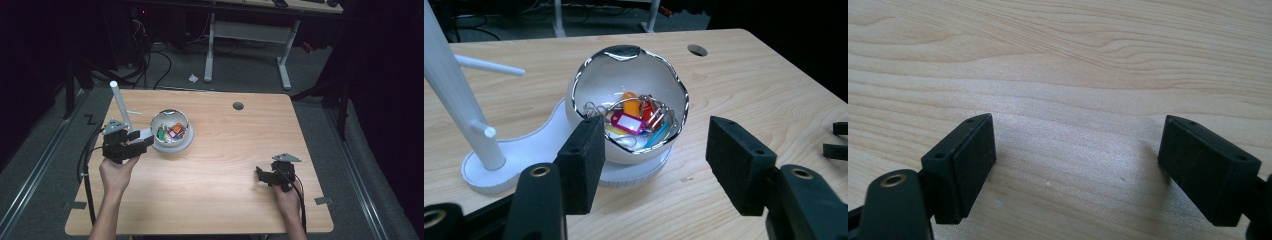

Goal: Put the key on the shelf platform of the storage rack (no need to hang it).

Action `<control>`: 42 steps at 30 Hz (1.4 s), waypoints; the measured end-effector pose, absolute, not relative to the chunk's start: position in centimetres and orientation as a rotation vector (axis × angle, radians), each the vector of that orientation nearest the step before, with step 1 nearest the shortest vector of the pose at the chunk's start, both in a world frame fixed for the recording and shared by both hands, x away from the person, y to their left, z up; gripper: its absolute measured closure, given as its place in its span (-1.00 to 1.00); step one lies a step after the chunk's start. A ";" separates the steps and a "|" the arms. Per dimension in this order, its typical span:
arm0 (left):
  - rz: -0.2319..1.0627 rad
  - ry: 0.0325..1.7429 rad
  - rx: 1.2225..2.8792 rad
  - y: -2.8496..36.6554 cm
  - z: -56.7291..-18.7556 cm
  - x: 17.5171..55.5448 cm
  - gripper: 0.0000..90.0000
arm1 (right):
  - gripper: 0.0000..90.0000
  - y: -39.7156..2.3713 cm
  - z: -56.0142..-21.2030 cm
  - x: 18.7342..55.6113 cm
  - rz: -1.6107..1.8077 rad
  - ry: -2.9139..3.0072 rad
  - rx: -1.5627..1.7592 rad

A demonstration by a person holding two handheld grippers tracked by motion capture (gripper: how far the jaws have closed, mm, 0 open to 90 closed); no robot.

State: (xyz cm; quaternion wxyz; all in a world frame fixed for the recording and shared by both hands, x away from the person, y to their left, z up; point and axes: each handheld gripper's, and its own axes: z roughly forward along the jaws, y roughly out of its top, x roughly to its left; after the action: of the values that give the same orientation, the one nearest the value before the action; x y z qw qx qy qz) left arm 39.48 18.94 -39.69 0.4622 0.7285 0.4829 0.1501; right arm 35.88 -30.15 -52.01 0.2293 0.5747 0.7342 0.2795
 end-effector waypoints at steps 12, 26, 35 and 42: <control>0.356 1.216 1.807 18.8 -42.0 38.7 -0.10 | -0.66 -30.1 -52.0 35.9 0.769 2.021 1.582; 0.354 1.253 1.830 18.7 -44.5 37.9 -0.12 | -0.66 -30.1 -52.0 35.9 0.769 2.021 1.582; 0.357 1.281 1.847 18.7 -46.1 37.6 -0.16 | -0.66 -30.1 -52.0 35.9 0.769 2.021 1.583; 0.344 1.308 1.843 18.9 -47.4 37.4 -0.16 | -0.66 -30.1 -52.0 35.9 0.769 2.021 1.582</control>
State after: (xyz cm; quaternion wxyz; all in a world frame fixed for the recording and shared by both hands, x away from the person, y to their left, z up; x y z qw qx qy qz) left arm 37.38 18.88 -47.39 0.4149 0.7334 0.5208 0.1371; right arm 35.86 -30.15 -52.01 0.2294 0.5747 0.7342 0.2793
